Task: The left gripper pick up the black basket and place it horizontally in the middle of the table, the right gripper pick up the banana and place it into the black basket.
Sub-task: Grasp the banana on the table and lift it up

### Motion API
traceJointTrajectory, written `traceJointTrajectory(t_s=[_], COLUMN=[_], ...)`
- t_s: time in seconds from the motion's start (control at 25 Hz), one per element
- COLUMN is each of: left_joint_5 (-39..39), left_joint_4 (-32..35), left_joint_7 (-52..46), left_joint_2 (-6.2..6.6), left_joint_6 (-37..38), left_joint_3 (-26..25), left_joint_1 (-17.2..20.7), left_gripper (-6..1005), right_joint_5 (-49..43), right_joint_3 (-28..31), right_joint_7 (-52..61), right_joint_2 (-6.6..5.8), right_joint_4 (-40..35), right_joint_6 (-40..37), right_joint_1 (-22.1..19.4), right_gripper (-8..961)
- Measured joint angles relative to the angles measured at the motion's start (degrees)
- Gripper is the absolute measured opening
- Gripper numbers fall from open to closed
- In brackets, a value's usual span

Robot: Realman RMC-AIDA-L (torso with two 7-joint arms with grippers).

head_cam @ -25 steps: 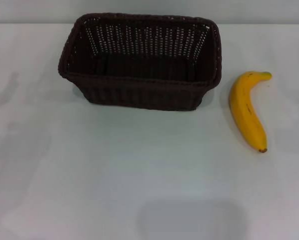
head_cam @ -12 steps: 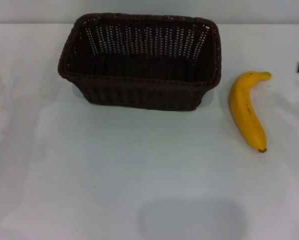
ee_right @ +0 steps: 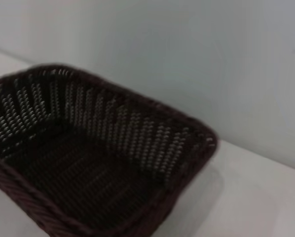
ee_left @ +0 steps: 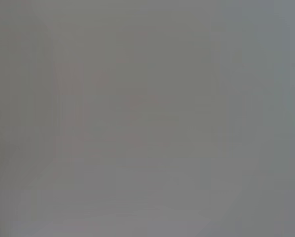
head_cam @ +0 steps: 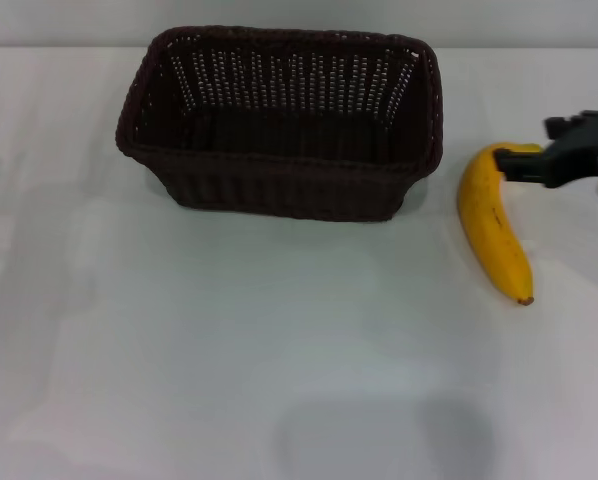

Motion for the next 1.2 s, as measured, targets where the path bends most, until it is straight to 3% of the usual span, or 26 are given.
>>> traceJointTrajectory(t_s=[0.16, 0.36, 1.2], left_joint_5=[-0.2, -0.28, -0.31], left_joint_4=[0.21, 0.32, -0.1], left_joint_7=[0.66, 1.71, 2.98], left_joint_2=[0.08, 0.12, 0.04], left_joint_6=[0.08, 0.16, 0.19], left_joint_3=[0.0, 0.0, 0.0], left_joint_1=[-0.23, -0.99, -1.68], left_gripper=[835, 835, 835], right_joint_5=[-11.56, -14.23, -11.74], right_joint_3=[-7.06, -11.25, -12.3], right_joint_7=[13.74, 19.69, 22.69], right_joint_2=[0.06, 0.06, 0.13], right_joint_4=[-2.86, -0.66, 11.31], right_joint_6=[3.01, 2.97, -4.34], right_joint_1=[2.37, 3.56, 4.56], right_gripper=[689, 675, 618])
